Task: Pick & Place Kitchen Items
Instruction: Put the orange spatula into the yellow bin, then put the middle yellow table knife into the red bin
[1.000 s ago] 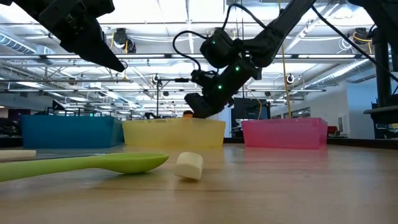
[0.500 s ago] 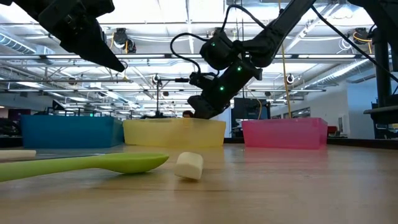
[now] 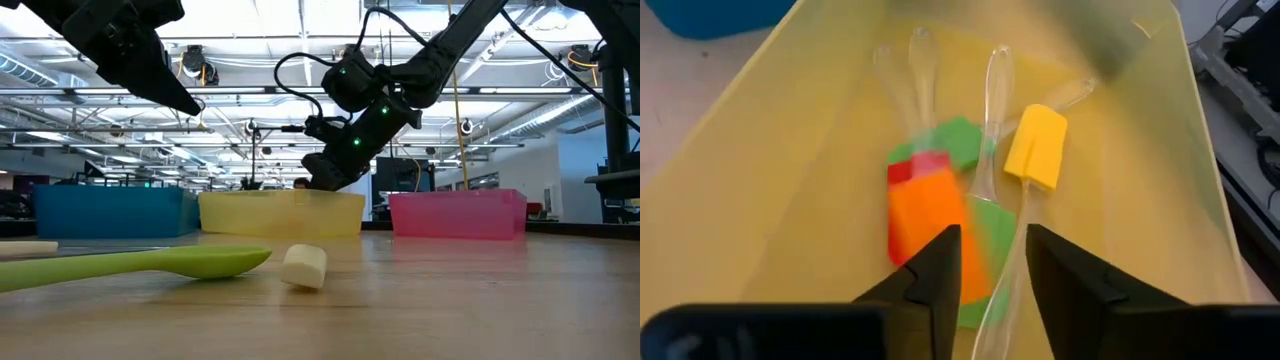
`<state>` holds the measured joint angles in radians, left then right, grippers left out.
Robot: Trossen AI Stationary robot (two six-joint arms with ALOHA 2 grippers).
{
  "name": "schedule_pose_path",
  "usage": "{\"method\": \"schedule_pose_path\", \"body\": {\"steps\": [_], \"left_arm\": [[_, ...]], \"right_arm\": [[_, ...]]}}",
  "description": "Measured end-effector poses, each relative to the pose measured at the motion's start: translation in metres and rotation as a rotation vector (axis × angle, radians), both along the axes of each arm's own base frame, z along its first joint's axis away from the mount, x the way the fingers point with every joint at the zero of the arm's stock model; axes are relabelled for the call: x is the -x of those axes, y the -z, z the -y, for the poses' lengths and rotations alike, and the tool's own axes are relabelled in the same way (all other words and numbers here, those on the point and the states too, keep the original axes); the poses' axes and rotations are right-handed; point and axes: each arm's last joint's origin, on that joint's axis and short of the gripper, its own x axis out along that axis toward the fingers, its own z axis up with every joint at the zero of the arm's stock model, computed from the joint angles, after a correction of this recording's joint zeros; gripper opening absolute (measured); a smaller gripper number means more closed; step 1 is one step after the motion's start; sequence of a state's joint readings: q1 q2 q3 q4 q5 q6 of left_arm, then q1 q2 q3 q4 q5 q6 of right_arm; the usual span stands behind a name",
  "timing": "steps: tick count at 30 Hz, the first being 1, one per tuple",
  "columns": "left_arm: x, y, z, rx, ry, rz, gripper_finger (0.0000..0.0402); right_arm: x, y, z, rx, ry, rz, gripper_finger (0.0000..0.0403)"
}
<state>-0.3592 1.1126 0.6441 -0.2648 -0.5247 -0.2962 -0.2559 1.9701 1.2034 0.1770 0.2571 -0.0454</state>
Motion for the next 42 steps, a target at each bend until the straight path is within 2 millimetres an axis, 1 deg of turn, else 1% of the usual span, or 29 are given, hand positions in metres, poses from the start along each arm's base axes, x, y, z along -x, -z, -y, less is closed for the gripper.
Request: {"method": "schedule_pose_path", "body": {"steps": [7, 17, 24, 31, 35, 39, 42], "left_arm": [[0.000, 0.000, 0.000, 0.000, 0.000, 0.000, 0.0017], [0.000, 0.000, 0.000, 0.002, -0.002, 0.000, 0.0017], [0.000, 0.000, 0.000, 0.076, -0.057, 0.022, 0.0017], [0.007, 0.007, -0.002, 0.182, -0.146, -0.040, 0.0017], [0.012, 0.012, -0.001, 0.242, -0.198, -0.095, 0.0017], [0.017, 0.015, 0.003, 0.321, -0.204, -0.144, 0.0017], [0.019, 0.015, 0.008, 0.357, -0.213, -0.142, 0.0017]], "right_arm": [[-0.001, -0.001, 0.000, 0.003, 0.000, 0.014, 0.0134], [-0.003, -0.002, 0.000, 0.005, 0.000, 0.045, 0.0155], [-0.008, -0.007, -0.005, 0.031, -0.020, 0.111, 0.0171], [-0.019, -0.025, -0.015, 0.131, -0.077, 0.279, 0.0178], [-0.023, -0.030, -0.023, 0.142, -0.093, 0.336, 0.0175], [-0.026, -0.033, -0.038, 0.146, -0.132, 0.363, 0.0174], [-0.030, -0.036, -0.055, 0.177, -0.193, 0.377, 0.0174]]}}
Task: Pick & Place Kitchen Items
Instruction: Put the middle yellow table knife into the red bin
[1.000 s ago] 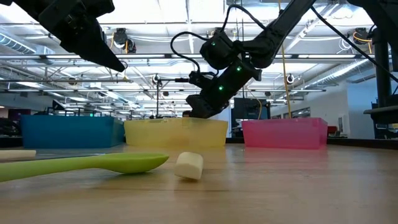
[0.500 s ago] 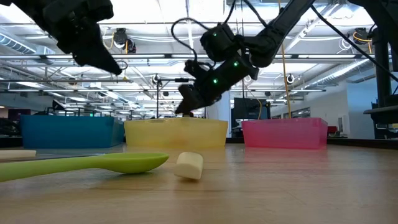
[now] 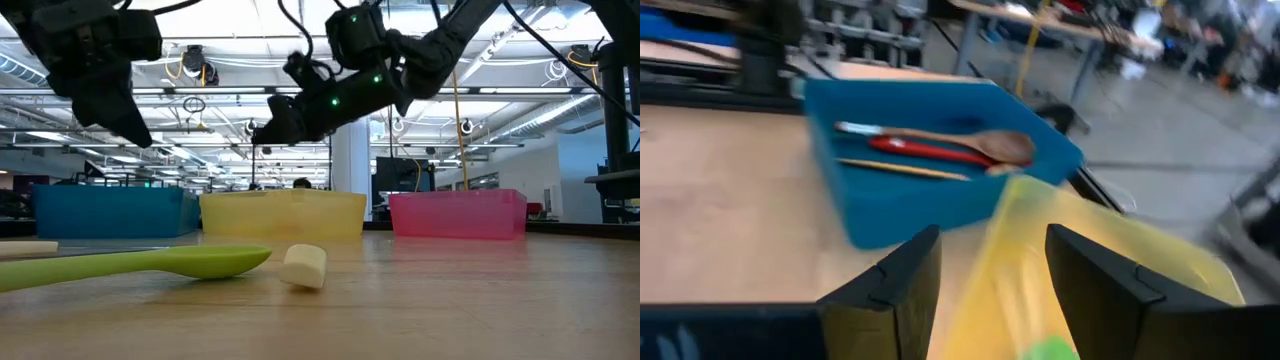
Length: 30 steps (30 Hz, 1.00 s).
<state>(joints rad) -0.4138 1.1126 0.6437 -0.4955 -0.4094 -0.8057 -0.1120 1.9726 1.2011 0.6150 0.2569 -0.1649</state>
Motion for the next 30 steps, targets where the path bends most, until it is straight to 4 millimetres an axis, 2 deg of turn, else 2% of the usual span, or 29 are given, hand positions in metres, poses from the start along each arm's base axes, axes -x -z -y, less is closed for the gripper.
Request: {"method": "schedule_pose_path", "body": {"steps": [4, 9, 15, 20, 30], "left_arm": [[0.003, 0.001, 0.007, 0.048, 0.030, -0.013, 0.0017], [0.007, 0.001, 0.016, 0.055, 0.142, -0.045, 0.0017], [0.010, 0.003, 0.020, 0.056, 0.263, -0.092, 0.0017], [0.016, 0.003, 0.031, 0.061, 0.318, -0.094, 0.0017], [0.029, 0.002, 0.050, 0.014, 0.296, -0.034, 0.0017]], "right_arm": [[-0.003, -0.001, -0.028, 0.072, -0.084, -0.014, 0.0172], [-0.004, -0.002, -0.063, 0.081, -0.169, -0.008, 0.0173], [-0.002, -0.002, -0.094, 0.082, -0.241, 0.001, 0.0169], [-0.001, -0.003, -0.103, 0.110, -0.269, -0.002, 0.0169], [-0.001, -0.003, -0.104, 0.100, -0.268, 0.004, 0.0169]]}}
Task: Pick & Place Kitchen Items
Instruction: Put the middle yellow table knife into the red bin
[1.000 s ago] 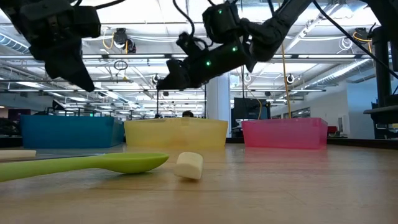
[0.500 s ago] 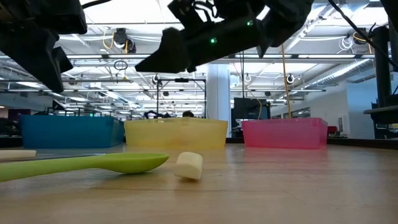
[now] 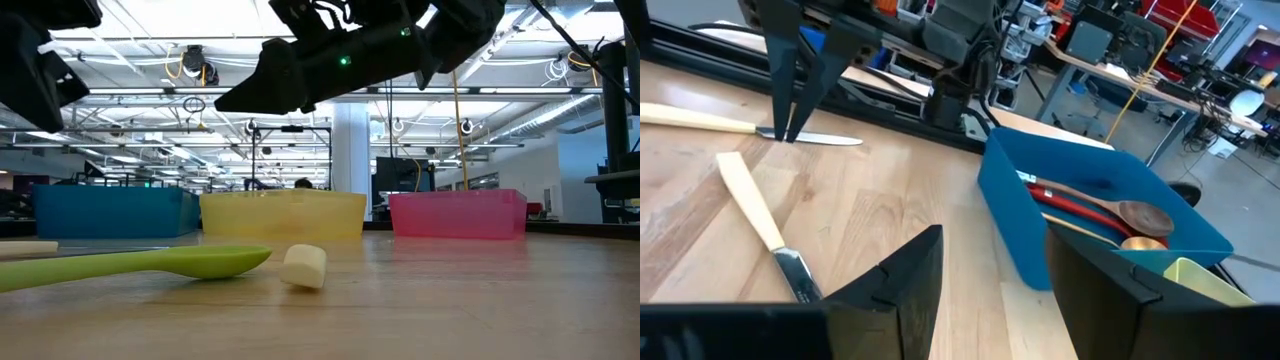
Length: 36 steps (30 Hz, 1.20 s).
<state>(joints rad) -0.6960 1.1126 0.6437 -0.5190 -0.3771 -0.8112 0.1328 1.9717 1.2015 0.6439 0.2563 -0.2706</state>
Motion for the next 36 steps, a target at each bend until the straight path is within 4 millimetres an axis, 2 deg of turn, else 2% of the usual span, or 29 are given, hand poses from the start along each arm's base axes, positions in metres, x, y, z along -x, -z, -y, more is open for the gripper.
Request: {"method": "schedule_pose_path", "body": {"steps": [12, 17, 22, 25, 32, 36], "left_arm": [[0.016, 0.001, 0.019, -0.061, 0.058, 0.055, 0.0017], [0.026, 0.012, 0.037, -0.189, 0.086, 0.105, 0.0017], [0.031, 0.030, 0.050, -0.262, 0.134, 0.066, 0.0017], [0.029, 0.036, 0.052, -0.261, 0.136, 0.037, 0.0017], [0.017, 0.035, 0.049, -0.206, 0.081, 0.053, 0.0017], [0.015, 0.036, 0.046, -0.143, 0.066, -0.016, 0.0027]], "right_arm": [[0.005, 0.009, -0.003, -0.069, 0.007, -0.022, 0.0165], [0.008, 0.013, -0.004, -0.082, 0.009, -0.036, 0.0165], [0.009, 0.014, -0.004, -0.091, 0.012, -0.038, 0.0165], [0.009, 0.014, -0.004, -0.091, 0.012, -0.038, 0.0165], [0.008, 0.013, -0.004, -0.093, 0.012, -0.023, 0.0164], [0.009, 0.013, -0.004, -0.093, 0.012, -0.024, 0.0165]]}}
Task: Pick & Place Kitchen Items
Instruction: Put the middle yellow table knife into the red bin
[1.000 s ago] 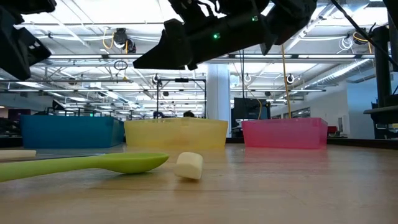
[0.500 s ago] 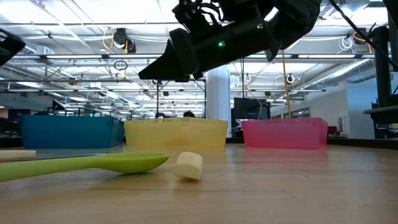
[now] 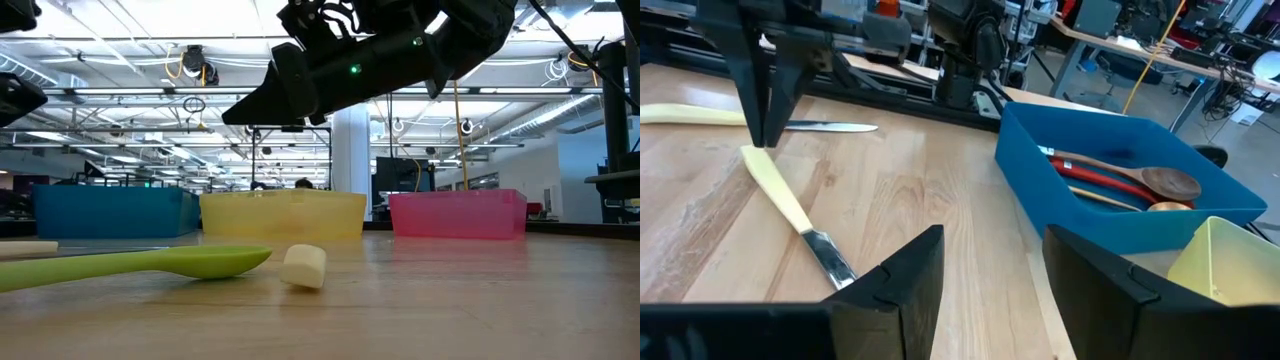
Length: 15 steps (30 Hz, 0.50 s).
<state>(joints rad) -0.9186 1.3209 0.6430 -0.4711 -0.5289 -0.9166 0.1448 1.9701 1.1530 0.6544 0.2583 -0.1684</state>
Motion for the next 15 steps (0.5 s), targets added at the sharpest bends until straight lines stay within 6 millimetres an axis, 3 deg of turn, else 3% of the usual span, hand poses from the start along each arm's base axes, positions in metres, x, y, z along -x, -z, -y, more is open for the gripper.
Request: {"method": "schedule_pose_path", "body": {"steps": [10, 15], "left_arm": [[-0.003, 0.008, 0.000, 0.056, -0.093, -0.043, 0.0151], [-0.006, 0.025, 0.008, 0.070, -0.138, -0.089, 0.0182]], "right_arm": [[0.000, 0.000, 0.000, 0.000, -0.001, 0.000, 0.0164], [0.000, 0.000, 0.000, 0.000, -0.002, 0.000, 0.0164]]}}
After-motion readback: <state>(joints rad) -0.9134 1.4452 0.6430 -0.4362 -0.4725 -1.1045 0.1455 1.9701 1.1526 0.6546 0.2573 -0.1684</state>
